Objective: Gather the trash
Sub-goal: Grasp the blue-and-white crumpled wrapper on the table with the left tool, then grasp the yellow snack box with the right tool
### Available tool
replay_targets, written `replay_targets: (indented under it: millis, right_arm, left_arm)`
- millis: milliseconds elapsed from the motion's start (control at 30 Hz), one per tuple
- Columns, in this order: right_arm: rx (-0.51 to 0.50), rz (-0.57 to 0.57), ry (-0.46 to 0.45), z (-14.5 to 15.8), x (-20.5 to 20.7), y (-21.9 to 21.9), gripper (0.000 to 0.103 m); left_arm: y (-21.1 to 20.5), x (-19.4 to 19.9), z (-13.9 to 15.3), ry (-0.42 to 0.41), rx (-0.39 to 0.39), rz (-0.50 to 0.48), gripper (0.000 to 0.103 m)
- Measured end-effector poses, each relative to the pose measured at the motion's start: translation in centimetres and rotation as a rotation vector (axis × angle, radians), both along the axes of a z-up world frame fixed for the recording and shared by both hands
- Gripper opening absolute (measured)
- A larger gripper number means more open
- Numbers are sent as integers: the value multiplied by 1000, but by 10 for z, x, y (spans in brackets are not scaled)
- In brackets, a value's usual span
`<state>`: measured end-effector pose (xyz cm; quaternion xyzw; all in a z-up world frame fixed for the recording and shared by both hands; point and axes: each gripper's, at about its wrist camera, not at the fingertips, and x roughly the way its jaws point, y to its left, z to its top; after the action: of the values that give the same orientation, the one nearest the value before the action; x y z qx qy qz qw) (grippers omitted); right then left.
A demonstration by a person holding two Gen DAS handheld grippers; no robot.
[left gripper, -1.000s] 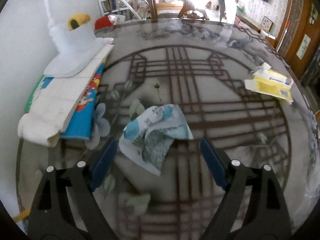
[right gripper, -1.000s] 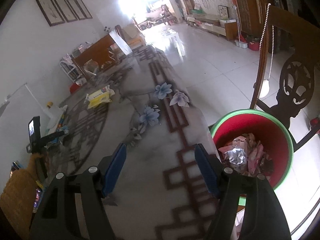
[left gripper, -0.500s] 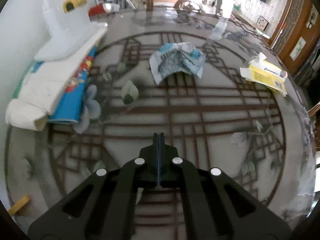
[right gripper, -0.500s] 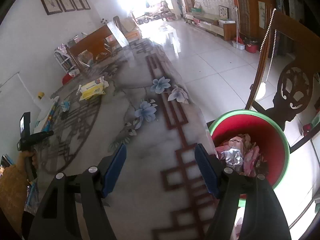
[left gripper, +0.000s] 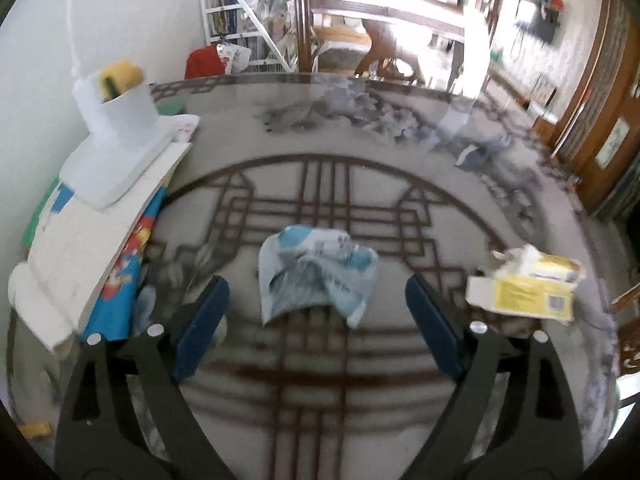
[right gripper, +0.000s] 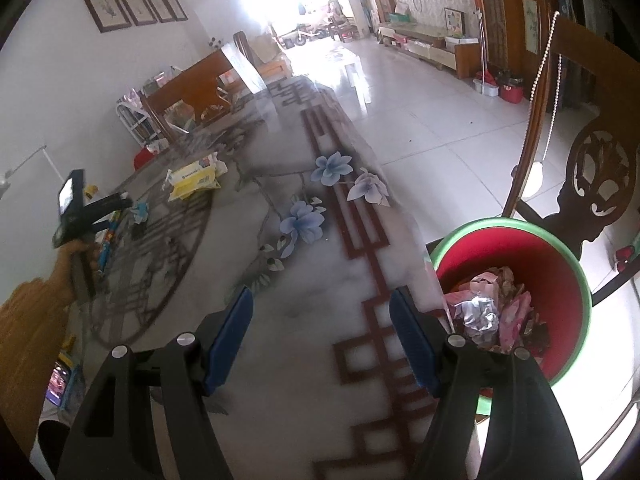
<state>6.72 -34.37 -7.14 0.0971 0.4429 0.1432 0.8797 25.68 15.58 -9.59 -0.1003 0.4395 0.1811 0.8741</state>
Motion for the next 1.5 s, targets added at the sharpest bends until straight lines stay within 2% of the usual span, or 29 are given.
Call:
replay_targets:
  millis: [33,133,167,233,333,433,567,633,700,767,833,867,900,1000,1100,1133,1233,1367,1500]
  right_arm:
    - [5,1,1,0,0,0,69]
    - [17,9,3,-1,1,0,69]
    - [20,12,4,-1,2,0,69]
    - [25,15,6,-2,2,1,69]
    - [31,15,6,-2,2,1,69]
    - [20,13,12,-3,2,1,69]
    - [-6,25,36,-9,6,8,69]
    - [-13,71,93,-20,15,18,69]
    - [-70,135,128,-28,26,37,69]
    - [-159,220,68,-22,39,66,69]
    - [-231,293,-30,-9,60,98,69]
    - [-251,347,-49,-3,79,124,77]
    - [-256,383,-43,-1,94,141,79]
    - [-320,461,-49,3,141,203,79]
    - [-506,558,-60,-6,180,262,80]
    - [-600,594,-63,-12,191,284,80]
    - [-753,687,-51,-30,208,323,80]
    - [-899,760,8,-56,223,350,80]
    - [-979,767,58,-75,235,355,79]
  left_arm:
    - [0,11,-5,24,20,16,88]
    - [5,23,-19,83,10,51,87]
    - [8,24,-23,101,5,54,81]
    - [12,24,-31,136,-12,63,58]
    - [17,11,-32,103,-87,83,34]
    - [10,-9,-23,72,-106,63,26]
    - [-13,-69,-3,42,-119,-21,25]
    - [-28,-101,6,44,-118,-90,25]
    - [-46,-140,13,57,-96,-154,25]
    - [-58,-174,18,46,-121,-177,25]
    - [-65,-200,19,12,-199,-173,25]
    - [-68,-211,20,-11,-237,-167,25]
    - [-71,-219,19,-29,-257,-156,25]
    - [-77,-223,13,-34,-304,-153,25]
    - [-74,-217,15,-49,-333,-163,25]
    - [-73,-214,15,-53,-339,-163,25]
    - [-71,-212,13,-58,-402,-172,25]
    - [-71,-209,13,-63,-447,-187,26]
    - [-68,-209,15,-77,-473,-189,26]
